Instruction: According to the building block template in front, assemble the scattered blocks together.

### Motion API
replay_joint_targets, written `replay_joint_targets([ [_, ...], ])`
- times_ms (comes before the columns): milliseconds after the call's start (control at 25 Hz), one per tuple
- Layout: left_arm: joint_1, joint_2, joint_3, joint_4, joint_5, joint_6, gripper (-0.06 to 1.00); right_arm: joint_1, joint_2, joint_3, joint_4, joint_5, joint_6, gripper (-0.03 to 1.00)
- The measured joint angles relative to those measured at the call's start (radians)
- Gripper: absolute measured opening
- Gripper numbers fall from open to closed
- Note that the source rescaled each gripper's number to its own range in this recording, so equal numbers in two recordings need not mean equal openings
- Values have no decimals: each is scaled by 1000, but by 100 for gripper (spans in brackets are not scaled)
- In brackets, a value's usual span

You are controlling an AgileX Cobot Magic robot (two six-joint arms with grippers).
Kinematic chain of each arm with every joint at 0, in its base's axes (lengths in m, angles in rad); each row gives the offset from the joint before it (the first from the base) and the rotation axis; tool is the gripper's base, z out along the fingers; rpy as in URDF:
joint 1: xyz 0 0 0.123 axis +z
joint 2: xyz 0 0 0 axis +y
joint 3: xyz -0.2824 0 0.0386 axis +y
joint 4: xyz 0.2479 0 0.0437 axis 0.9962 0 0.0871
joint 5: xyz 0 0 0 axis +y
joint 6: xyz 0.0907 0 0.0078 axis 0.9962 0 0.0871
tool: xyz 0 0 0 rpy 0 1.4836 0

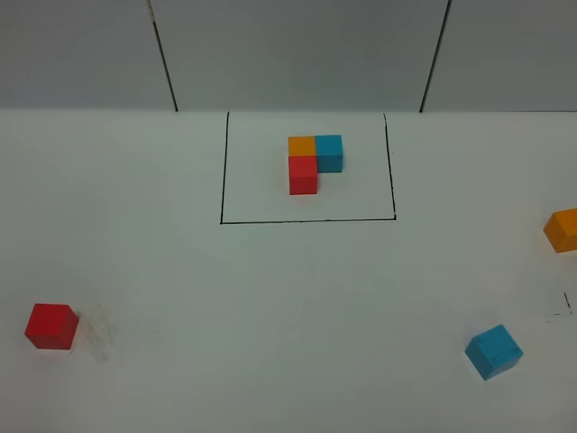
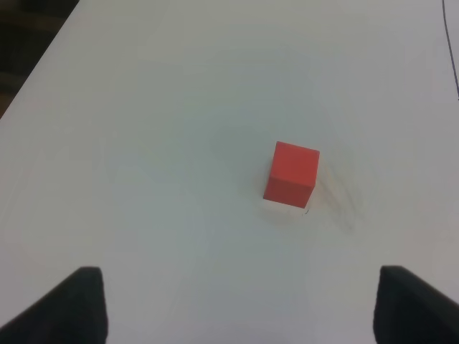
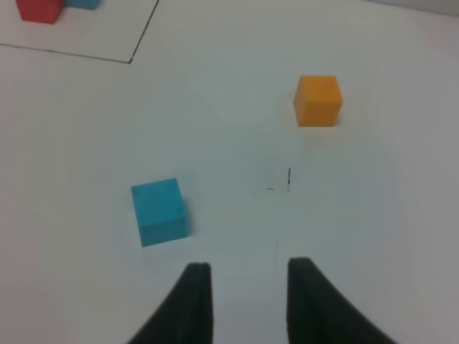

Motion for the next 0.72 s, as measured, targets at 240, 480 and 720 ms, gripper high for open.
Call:
replay_joint_targets([
  [240, 0, 0, 0, 0, 0, 0, 66, 0, 0, 0, 0, 0, 0, 4],
  [480, 0, 0, 0, 0, 0, 0, 66, 0, 0, 0, 0, 0, 0, 4],
  [720, -2, 0, 0, 0, 0, 0, 66, 0, 0, 0, 0, 0, 0, 4],
])
